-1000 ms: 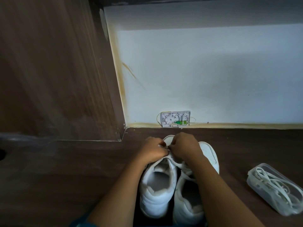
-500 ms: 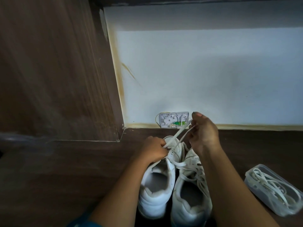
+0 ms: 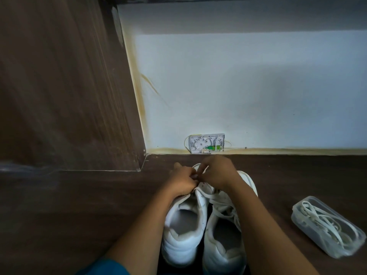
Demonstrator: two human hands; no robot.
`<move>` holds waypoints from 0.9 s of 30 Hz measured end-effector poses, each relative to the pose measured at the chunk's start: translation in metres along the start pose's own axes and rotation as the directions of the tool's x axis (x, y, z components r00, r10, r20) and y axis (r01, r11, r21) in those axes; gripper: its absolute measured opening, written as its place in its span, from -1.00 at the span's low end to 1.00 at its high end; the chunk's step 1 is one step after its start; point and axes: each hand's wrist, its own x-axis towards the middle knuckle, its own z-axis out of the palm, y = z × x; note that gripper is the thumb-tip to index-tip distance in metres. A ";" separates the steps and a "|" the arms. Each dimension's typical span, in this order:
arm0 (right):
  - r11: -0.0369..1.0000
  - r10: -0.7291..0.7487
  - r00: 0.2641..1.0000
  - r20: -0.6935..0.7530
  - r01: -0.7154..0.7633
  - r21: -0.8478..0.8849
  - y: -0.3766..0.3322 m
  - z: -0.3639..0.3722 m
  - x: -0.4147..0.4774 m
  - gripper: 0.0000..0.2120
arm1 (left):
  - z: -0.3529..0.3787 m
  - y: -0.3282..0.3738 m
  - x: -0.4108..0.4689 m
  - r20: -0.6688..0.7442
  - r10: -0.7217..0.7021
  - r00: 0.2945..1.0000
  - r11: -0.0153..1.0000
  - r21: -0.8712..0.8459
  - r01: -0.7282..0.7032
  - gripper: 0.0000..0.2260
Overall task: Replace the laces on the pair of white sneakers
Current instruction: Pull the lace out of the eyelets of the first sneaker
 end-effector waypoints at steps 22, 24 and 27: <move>0.968 0.060 0.981 -0.186 -0.012 0.250 -0.006 0.023 0.005 -0.93 | 0.003 -0.003 -0.005 -0.050 -0.119 0.992 0.695 -0.717 0.047 -0.67; 0.979 0.013 0.989 -0.149 0.018 0.205 -0.009 0.024 0.006 -0.91 | 0.008 0.001 -0.006 -0.108 -0.051 0.993 0.719 -0.694 -0.039 -0.75; 0.982 -0.073 0.987 -0.142 0.096 0.164 -0.009 0.013 0.006 -0.82 | 0.013 0.001 -0.004 -0.161 -0.058 0.985 0.688 -0.721 -0.078 -0.73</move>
